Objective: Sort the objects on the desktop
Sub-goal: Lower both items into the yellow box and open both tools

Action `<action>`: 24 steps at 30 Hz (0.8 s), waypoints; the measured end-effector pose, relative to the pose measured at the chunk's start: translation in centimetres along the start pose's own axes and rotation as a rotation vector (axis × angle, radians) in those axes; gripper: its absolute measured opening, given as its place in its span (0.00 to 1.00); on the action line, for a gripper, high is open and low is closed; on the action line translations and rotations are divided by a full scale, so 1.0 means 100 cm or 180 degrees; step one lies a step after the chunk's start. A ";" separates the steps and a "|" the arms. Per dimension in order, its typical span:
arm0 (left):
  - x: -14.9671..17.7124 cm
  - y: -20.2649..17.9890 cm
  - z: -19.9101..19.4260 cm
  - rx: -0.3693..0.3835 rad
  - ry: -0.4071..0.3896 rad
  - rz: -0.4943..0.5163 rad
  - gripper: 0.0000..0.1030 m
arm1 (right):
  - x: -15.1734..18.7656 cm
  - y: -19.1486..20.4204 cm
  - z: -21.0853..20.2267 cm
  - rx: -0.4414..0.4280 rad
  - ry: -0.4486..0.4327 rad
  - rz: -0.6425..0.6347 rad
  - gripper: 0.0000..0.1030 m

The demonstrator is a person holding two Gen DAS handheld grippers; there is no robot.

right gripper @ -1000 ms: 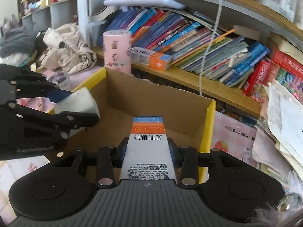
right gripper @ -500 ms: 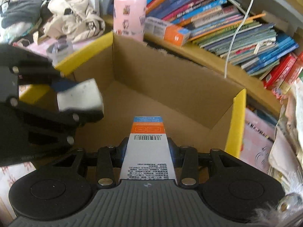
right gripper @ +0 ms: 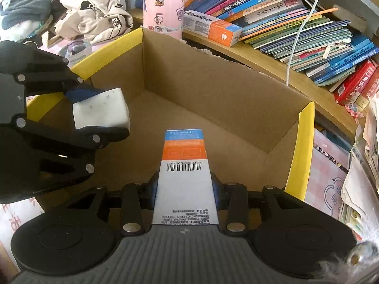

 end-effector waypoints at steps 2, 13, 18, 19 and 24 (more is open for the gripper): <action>0.000 -0.001 0.000 0.0008 0.0004 0.0024 0.39 | 0.000 0.000 0.000 -0.0004 0.0005 0.0006 0.37; -0.002 0.006 -0.010 -0.0151 -0.0091 -0.0021 0.66 | 0.003 -0.003 -0.012 0.0028 -0.0078 0.0019 0.49; -0.002 0.010 -0.021 -0.0202 -0.0176 -0.0055 0.70 | 0.003 -0.003 -0.023 0.0070 -0.0173 0.0059 0.60; -0.002 0.010 -0.023 -0.0209 -0.0195 -0.0059 0.71 | 0.003 -0.004 -0.025 0.0074 -0.0190 0.0066 0.60; -0.002 0.011 -0.037 -0.0269 -0.0280 -0.0066 0.77 | 0.005 -0.007 -0.038 0.0148 -0.0304 0.0148 0.69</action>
Point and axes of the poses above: each gripper's, at about its wrist camera, not at the fingertips, and z roughly the way its jaws point, y to its left, x to its underside, the point moved 9 cm from there along z, roughly the way its jaws point, and after that the axes turned 6 degrees about y, right-handed, at the moved point
